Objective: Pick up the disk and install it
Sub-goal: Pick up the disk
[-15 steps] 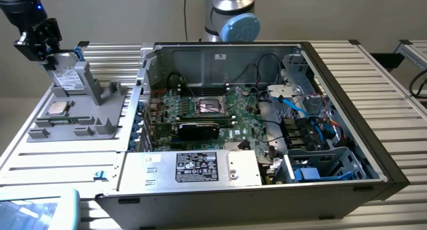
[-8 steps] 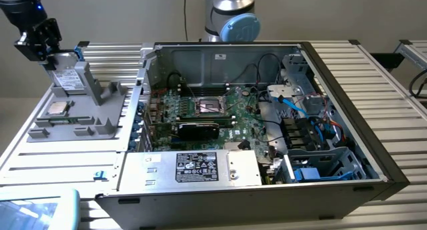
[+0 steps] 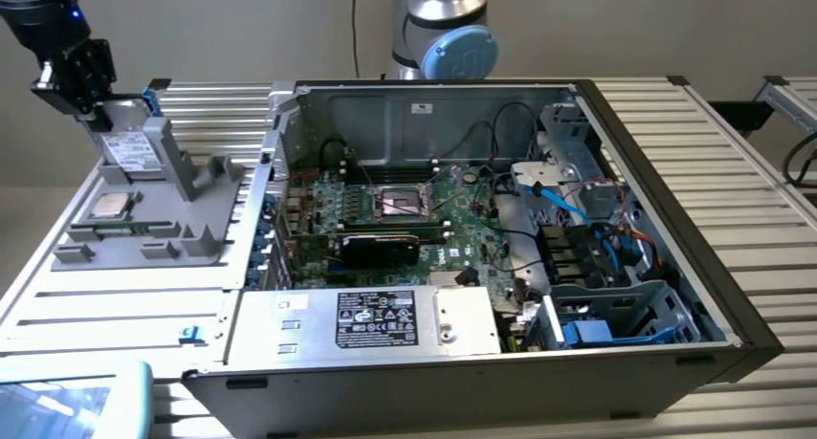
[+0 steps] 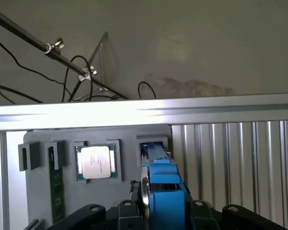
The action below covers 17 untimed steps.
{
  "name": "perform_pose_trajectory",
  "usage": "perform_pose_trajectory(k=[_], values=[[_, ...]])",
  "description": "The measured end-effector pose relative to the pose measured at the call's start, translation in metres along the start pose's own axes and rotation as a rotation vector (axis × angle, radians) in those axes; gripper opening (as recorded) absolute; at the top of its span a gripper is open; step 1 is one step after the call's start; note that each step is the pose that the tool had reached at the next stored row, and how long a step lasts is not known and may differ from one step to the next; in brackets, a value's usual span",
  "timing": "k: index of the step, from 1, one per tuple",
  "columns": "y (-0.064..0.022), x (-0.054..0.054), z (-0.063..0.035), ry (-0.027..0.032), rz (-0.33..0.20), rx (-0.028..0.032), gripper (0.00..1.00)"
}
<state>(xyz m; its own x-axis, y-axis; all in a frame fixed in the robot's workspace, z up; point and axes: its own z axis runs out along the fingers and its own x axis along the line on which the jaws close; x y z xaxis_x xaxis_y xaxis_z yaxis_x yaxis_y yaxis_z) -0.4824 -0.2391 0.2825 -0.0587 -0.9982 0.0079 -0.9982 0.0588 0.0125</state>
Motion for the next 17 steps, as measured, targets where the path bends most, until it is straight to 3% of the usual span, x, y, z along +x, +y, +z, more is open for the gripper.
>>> perform_pose_trajectory(k=[17], values=[[0.0,0.0011,-0.0049,-0.0002,0.0,0.0004,0.38]])
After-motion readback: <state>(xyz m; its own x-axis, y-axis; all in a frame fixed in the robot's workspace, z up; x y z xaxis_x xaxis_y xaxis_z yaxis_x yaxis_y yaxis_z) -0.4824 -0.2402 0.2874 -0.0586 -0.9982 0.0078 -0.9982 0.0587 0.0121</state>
